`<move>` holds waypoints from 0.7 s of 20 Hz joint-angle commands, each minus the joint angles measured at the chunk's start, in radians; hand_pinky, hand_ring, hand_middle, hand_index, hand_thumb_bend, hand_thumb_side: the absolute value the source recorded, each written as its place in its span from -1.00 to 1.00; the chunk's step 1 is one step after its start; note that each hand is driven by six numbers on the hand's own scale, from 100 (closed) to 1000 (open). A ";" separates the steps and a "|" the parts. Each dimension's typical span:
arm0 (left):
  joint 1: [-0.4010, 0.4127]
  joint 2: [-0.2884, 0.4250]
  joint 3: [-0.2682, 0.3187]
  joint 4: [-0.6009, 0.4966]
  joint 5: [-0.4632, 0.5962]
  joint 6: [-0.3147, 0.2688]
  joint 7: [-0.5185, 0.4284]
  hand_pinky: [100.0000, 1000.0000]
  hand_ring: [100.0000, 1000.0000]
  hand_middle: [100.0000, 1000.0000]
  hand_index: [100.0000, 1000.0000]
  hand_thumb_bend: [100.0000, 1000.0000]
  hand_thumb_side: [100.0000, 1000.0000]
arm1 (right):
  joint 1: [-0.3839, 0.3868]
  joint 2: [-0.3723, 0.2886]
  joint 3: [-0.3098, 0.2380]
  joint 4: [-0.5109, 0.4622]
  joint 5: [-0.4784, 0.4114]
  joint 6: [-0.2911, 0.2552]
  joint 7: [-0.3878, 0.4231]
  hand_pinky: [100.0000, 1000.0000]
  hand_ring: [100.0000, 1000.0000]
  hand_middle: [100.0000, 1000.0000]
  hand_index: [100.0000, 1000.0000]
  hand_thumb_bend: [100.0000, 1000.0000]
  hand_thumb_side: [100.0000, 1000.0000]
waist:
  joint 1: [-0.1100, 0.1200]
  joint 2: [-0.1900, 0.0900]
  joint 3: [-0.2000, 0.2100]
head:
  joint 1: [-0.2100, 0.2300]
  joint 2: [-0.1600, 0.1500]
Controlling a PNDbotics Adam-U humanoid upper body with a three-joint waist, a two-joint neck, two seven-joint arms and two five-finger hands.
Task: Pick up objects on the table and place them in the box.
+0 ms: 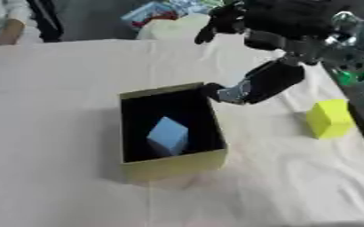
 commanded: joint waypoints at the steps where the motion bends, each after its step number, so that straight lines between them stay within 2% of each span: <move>1: -0.002 0.021 0.015 -0.017 -0.005 -0.002 0.007 0.34 0.25 0.39 0.75 -0.56 0.94 | 0.027 -0.109 -0.051 -0.030 -0.025 0.007 -0.019 0.68 0.69 0.47 0.70 -0.39 0.24 | 0.001 -0.008 -0.003 | 0.012 0.005; 3: -0.002 0.023 0.016 -0.017 -0.007 -0.002 0.009 0.34 0.25 0.40 0.75 -0.56 0.94 | 0.073 -0.163 -0.071 -0.031 -0.031 -0.001 -0.024 0.69 0.71 0.50 0.71 -0.36 0.20 | 0.003 -0.008 -0.005 | 0.019 0.005; 4: -0.003 0.024 0.016 -0.017 -0.008 -0.003 0.010 0.34 0.25 0.40 0.75 -0.56 0.93 | 0.098 -0.187 -0.081 -0.031 -0.033 -0.005 -0.024 0.69 0.72 0.51 0.71 -0.34 0.08 | 0.003 -0.007 -0.006 | 0.021 0.005; 6: -0.002 0.024 0.016 -0.017 -0.009 -0.003 0.011 0.34 0.25 0.40 0.75 -0.56 0.93 | 0.146 -0.227 -0.099 -0.019 -0.032 -0.009 -0.020 0.70 0.75 0.53 0.72 -0.32 0.04 | 0.004 -0.007 -0.009 | 0.024 0.005; 7: -0.003 0.024 0.016 -0.017 -0.009 -0.003 0.011 0.34 0.25 0.40 0.75 -0.56 0.93 | 0.167 -0.242 -0.106 -0.008 -0.029 -0.009 -0.015 0.71 0.76 0.55 0.72 -0.31 -0.08 | 0.005 -0.007 -0.010 | 0.025 0.005; 14: -0.002 0.025 0.016 -0.017 -0.010 -0.004 0.010 0.34 0.25 0.40 0.75 -0.57 0.93 | 0.244 -0.282 -0.144 0.111 -0.021 -0.027 0.006 0.72 0.79 0.58 0.72 -0.33 -0.31 | 0.009 -0.009 -0.011 | 0.027 0.005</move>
